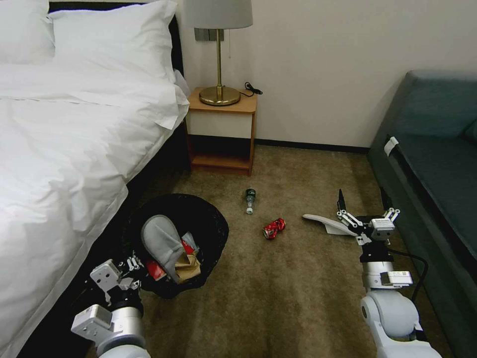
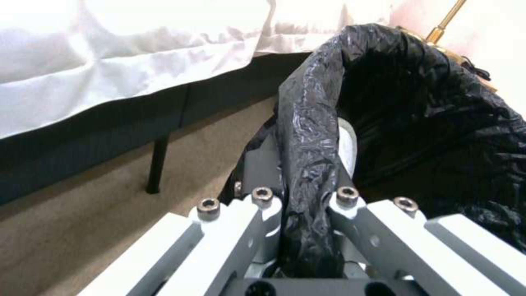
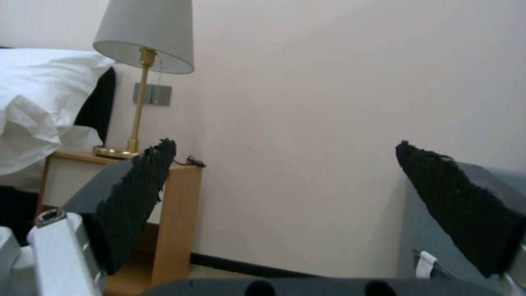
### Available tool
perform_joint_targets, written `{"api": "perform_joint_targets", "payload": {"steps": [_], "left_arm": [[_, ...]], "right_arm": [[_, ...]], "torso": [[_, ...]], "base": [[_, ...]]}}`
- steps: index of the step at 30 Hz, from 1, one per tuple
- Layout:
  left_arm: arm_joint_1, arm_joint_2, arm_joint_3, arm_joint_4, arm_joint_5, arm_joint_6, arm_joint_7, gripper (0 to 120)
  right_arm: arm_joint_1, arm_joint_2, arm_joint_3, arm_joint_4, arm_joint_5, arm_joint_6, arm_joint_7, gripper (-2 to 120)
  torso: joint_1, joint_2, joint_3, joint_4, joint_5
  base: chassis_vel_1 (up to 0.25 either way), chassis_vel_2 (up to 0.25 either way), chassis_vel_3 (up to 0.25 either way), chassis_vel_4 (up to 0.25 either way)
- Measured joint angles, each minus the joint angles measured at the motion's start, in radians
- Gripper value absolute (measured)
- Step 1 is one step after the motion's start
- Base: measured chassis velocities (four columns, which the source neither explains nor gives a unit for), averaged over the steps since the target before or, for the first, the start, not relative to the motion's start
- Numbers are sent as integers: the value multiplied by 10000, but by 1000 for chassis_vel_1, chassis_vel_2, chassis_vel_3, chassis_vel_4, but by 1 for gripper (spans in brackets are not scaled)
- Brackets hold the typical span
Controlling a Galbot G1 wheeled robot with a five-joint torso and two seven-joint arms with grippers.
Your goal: Pick up the trash bin, then pick up the garbage on the floor and place it into the trash bin.
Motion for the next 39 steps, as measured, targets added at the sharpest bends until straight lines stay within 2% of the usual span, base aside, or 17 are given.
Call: {"api": "perform_joint_targets", "payload": {"steps": [24,32,37,39], "left_arm": [[-16,-19,-41,-8,10,3,3,4],[-4,-7,-15,-7,8,-13,8,4],[57,3,16,-82,8,-16,8,4],[111,15,33,-128,9,-19,7,4]], "right_arm": [[112,-179,-140,-163,34,-90,4,100],[45,-468,-359,-231,1,-342,136,100],[-147,-1179,-615,-260,-38,-1108,484,100],[-445,-2256,-828,-14,183,-2368,916,100]], "torso": [[3,-1,1,0,1],[4,-2,4,1,1],[1,0,-1,1,4],[-1,-1,-2,-1,0]], "base": [[-210,216,211,-210],[-138,141,145,-124],[0,0,0,0],[0,0,0,0]]}}
